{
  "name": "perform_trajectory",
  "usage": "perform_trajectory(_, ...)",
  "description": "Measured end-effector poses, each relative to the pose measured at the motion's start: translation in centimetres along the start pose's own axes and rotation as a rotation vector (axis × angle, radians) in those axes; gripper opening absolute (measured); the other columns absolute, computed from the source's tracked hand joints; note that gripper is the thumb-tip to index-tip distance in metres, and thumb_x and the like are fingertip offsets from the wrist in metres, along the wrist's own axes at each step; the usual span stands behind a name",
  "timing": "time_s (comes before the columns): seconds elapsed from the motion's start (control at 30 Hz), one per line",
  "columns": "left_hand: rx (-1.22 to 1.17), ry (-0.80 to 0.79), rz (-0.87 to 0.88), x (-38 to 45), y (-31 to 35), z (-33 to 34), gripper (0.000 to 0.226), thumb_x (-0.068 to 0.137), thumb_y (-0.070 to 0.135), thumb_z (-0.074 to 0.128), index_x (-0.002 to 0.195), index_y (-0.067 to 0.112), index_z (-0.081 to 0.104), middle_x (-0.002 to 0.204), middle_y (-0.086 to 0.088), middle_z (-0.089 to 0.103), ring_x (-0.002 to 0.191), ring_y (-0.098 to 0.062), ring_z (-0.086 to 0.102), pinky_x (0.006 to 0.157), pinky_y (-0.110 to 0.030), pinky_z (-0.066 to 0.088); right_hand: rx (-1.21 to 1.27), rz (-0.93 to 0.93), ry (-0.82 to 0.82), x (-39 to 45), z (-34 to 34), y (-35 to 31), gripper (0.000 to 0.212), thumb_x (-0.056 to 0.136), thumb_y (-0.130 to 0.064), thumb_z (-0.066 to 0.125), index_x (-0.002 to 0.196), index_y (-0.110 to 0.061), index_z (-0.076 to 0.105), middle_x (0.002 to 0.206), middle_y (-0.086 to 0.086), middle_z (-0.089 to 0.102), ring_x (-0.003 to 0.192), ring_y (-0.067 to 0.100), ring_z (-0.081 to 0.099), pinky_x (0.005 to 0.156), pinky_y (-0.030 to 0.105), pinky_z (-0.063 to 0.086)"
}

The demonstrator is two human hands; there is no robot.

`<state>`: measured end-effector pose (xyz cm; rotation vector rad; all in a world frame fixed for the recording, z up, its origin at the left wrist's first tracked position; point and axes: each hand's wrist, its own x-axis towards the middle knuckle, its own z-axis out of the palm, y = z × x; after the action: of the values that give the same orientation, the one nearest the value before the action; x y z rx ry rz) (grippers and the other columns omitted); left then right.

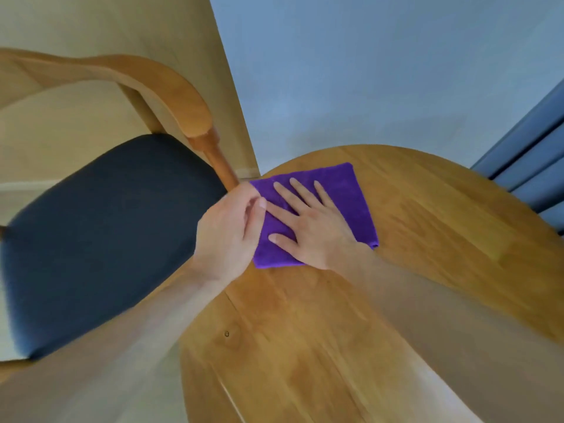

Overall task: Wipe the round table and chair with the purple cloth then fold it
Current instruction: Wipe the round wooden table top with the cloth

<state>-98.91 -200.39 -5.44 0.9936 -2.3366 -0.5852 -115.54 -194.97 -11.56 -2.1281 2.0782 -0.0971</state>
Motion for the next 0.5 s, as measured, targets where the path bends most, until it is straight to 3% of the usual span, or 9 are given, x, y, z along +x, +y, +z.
perform_trajectory(0.1, 0.086, -0.055, -0.031, 2.4, 0.2, 2.1, 0.034, 0.099, 0.039, 0.037, 0.11, 0.018, 0.061, 0.109, 0.004, 0.061, 0.101, -0.018, 0.059, 0.085, -0.039, 0.051, 0.383, 0.13, 0.182, -1.5, -1.6, 1.9, 0.051, 0.097, -0.037, 0.037, 0.144, -0.022, 0.05, 0.157, 0.007, 0.037, 0.149, 0.024, 0.024, 0.123, 0.039, 0.015)
perform_trajectory(0.17, 0.176, -0.234, -0.025, 3.7, 1.4, 4.9, 0.056, 0.095, 0.056, 0.03, 0.135, 0.025, 0.054, 0.139, -0.003, 0.052, 0.132, -0.025, 0.046, 0.105, -0.049, 0.043, 0.374, 0.372, 0.382, -2.8, -2.5, 4.3, 0.043, 0.096, -0.016, 0.044, 0.138, -0.014, 0.055, 0.149, 0.009, 0.046, 0.14, 0.027, 0.039, 0.117, 0.039, 0.03)
perform_trajectory(0.2, 0.243, -0.341, -0.043, 4.0, 2.2, 6.3, 0.064, 0.093, 0.065, 0.025, 0.146, 0.033, 0.043, 0.154, -0.003, 0.038, 0.144, -0.027, 0.031, 0.113, -0.059, 0.033, 0.305, 0.503, 0.403, -3.8, -2.7, 5.7, 0.044, 0.097, -0.012, 0.044, 0.14, -0.014, 0.052, 0.151, 0.008, 0.044, 0.14, 0.027, 0.039, 0.115, 0.041, 0.032)
perform_trajectory(0.3, 0.412, -0.515, -0.042, 3.5, 3.5, 10.4, 0.071, 0.09, 0.078, 0.017, 0.155, 0.049, 0.013, 0.168, 0.004, -0.001, 0.154, -0.029, -0.007, 0.113, -0.075, -0.001, 0.147, 0.691, 0.246, -6.5, -2.5, 9.3, 0.049, 0.103, -0.024, 0.037, 0.152, -0.018, 0.034, 0.161, 0.007, 0.027, 0.147, 0.029, 0.026, 0.12, 0.046, 0.023)
perform_trajectory(0.4, 0.477, -0.498, 0.011, 3.6, 2.5, 10.8, 0.071, 0.09, 0.079, 0.014, 0.154, 0.051, 0.004, 0.168, 0.007, -0.006, 0.154, -0.028, -0.01, 0.112, -0.075, -0.004, 0.096, 0.657, 0.072, -7.9, -1.4, 11.1, 0.055, 0.105, -0.035, 0.028, 0.157, -0.022, 0.019, 0.166, 0.002, 0.012, 0.152, 0.023, 0.01, 0.123, 0.044, 0.009)
perform_trajectory(0.5, 0.512, -0.49, -0.088, 6.1, -0.6, 9.1, 0.067, 0.093, 0.076, 0.013, 0.154, 0.052, 0.001, 0.168, 0.01, -0.004, 0.155, -0.025, -0.006, 0.115, -0.073, 0.0, 0.077, 0.628, 0.018, -8.4, -0.9, 11.4, 0.058, 0.105, -0.039, 0.025, 0.159, -0.025, 0.007, 0.167, -0.001, -0.001, 0.153, 0.02, -0.003, 0.124, 0.042, -0.001)
